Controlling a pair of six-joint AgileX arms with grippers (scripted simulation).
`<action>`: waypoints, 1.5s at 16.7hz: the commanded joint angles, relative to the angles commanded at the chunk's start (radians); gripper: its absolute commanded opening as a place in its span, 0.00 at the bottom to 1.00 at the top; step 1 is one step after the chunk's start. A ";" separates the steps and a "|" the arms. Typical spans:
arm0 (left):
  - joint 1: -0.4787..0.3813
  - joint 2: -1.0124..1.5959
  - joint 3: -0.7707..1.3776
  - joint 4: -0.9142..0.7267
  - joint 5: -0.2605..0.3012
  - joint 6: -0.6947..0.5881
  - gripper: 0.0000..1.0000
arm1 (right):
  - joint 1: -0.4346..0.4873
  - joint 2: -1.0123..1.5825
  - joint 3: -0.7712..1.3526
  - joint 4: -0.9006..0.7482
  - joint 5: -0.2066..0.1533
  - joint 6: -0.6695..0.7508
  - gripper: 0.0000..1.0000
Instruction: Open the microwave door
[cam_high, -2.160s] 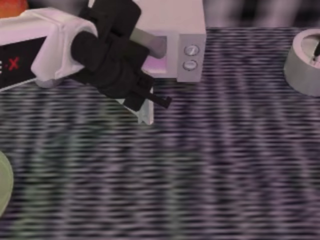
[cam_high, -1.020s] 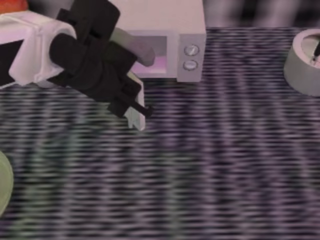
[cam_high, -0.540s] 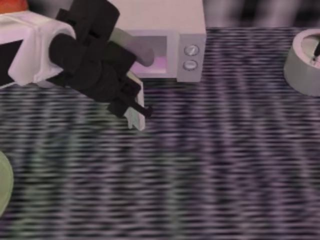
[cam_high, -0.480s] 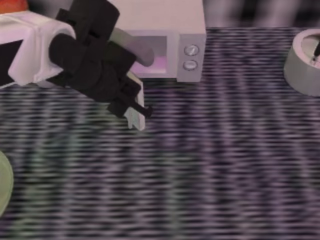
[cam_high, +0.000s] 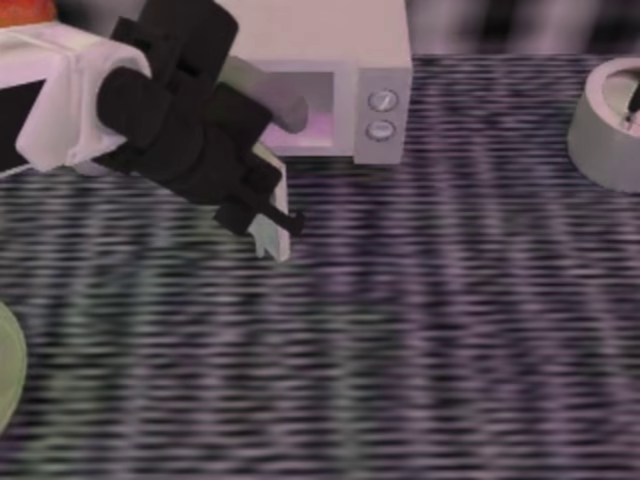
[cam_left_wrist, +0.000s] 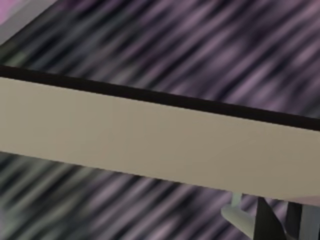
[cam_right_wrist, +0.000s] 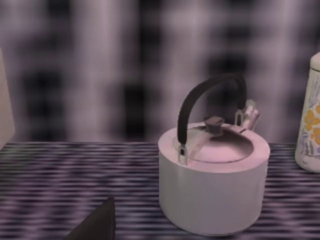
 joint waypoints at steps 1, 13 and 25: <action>0.000 0.000 0.000 0.000 0.000 0.000 0.00 | 0.000 0.000 0.000 0.000 0.000 0.000 1.00; 0.072 -0.045 -0.047 -0.030 0.097 0.180 0.00 | 0.000 0.000 0.000 0.000 0.000 0.000 1.00; 0.072 -0.045 -0.047 -0.030 0.097 0.180 0.00 | 0.000 0.000 0.000 0.000 0.000 0.000 1.00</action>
